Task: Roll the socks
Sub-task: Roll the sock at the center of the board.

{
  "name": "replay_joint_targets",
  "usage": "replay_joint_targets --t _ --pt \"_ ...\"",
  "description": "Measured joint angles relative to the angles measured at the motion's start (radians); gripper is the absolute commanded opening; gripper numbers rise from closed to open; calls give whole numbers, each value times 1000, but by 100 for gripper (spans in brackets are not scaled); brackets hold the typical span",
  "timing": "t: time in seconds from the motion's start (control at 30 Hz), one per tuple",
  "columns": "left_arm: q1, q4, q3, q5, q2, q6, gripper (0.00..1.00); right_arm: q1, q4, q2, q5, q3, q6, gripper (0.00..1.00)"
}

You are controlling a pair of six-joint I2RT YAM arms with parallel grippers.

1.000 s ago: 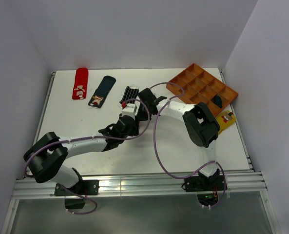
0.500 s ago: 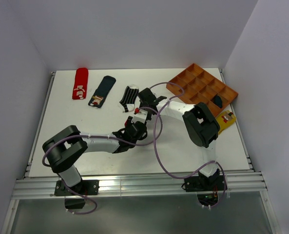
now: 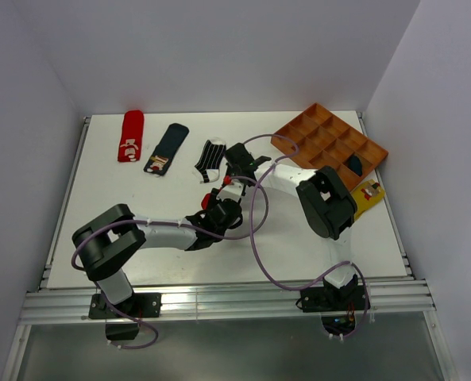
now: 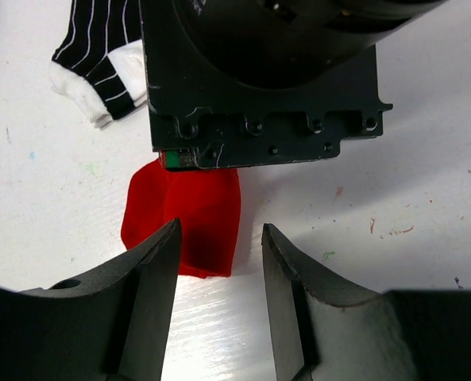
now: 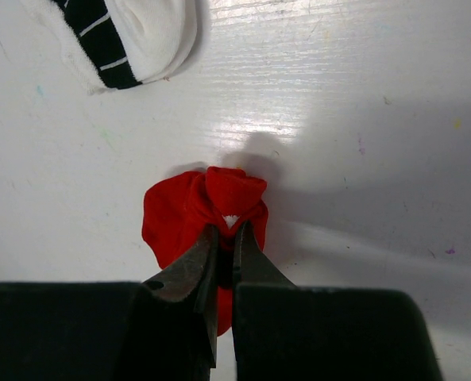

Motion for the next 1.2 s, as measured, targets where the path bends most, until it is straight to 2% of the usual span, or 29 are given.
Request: replay_joint_targets --t 0.6,0.63,0.67,0.73,0.77,0.8,0.83,0.97,1.07,1.2 --pt "53 -35 20 -1 75 -84 47 0 6 1 -22 0 0 0" --pt "54 -43 26 -1 80 -91 46 -2 6 1 -26 0 1 0" --pt "55 -51 33 -3 89 -99 40 -5 6 2 -31 0 1 1" --pt "55 -68 48 -12 99 -111 29 -11 9 3 -38 0 2 5" --pt "56 -77 56 -14 103 -120 13 -14 11 3 -42 0 2 11" --pt "56 -83 62 -15 105 -127 6 -16 13 3 -45 0 4 14" --pt "58 -93 68 -13 106 -134 1 -18 20 3 -49 -2 4 22" --pt "71 -113 77 13 101 -149 1 -23 50 -4 -58 -21 6 39" --pt "95 -135 77 69 82 -168 1 -26 67 -24 -60 -45 5 46" --pt "153 -181 78 204 40 -209 1 -35 84 -67 -55 -88 4 49"
